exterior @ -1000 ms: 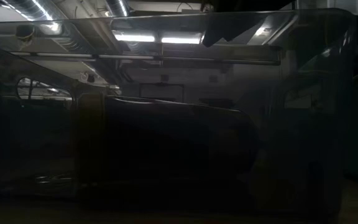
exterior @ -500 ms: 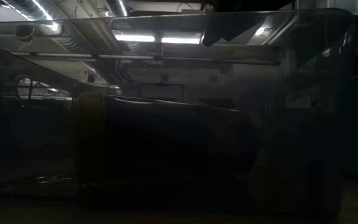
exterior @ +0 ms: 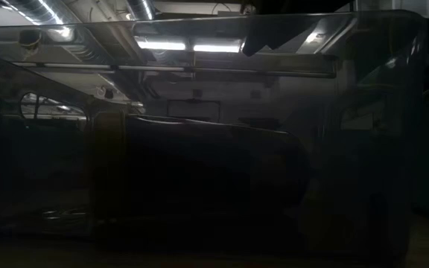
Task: Sort spices by type
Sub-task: Put the green seasoning bottle into the gray bin
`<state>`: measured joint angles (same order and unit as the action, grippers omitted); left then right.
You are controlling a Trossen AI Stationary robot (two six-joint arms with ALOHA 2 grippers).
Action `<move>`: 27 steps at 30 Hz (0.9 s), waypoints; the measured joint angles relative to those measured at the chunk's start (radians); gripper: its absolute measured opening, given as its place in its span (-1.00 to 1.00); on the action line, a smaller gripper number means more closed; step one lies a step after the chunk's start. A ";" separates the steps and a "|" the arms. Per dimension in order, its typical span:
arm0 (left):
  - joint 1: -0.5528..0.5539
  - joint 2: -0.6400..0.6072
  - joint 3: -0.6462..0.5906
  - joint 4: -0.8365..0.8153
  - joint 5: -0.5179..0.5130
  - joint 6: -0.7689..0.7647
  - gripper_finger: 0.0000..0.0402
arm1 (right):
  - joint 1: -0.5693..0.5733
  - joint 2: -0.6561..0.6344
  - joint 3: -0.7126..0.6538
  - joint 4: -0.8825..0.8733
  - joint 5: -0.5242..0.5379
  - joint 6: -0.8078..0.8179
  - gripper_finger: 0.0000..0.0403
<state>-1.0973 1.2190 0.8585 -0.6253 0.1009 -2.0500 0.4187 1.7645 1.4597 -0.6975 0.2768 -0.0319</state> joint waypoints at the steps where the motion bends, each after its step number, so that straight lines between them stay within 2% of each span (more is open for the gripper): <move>1: 0.000 0.000 0.000 -0.007 0.000 0.009 -0.29 | 0.000 0.000 0.000 0.000 0.000 -0.001 0.35; 7: 0.000 0.000 0.000 -0.040 0.018 0.038 -0.29 | 0.000 0.000 0.000 0.000 0.000 -0.003 0.35; 13: 0.000 0.000 0.000 -0.056 0.106 0.042 -0.29 | 0.000 0.000 0.000 0.000 0.000 -0.003 0.35; 17: 0.000 0.000 0.000 -0.080 0.105 0.100 -0.29 | 0.000 0.000 0.000 0.000 0.000 -0.003 0.35; 22: 0.000 0.002 0.000 -0.081 0.098 0.094 -0.28 | 0.000 0.000 0.000 0.000 0.000 -0.003 0.35; 27: 0.000 0.002 0.000 -0.083 0.104 0.068 -0.12 | 0.000 -0.003 0.000 -0.003 0.012 -0.002 0.35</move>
<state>-1.0969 1.2213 0.8585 -0.7087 0.2047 -1.9818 0.4187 1.7616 1.4597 -0.7003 0.2886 -0.0340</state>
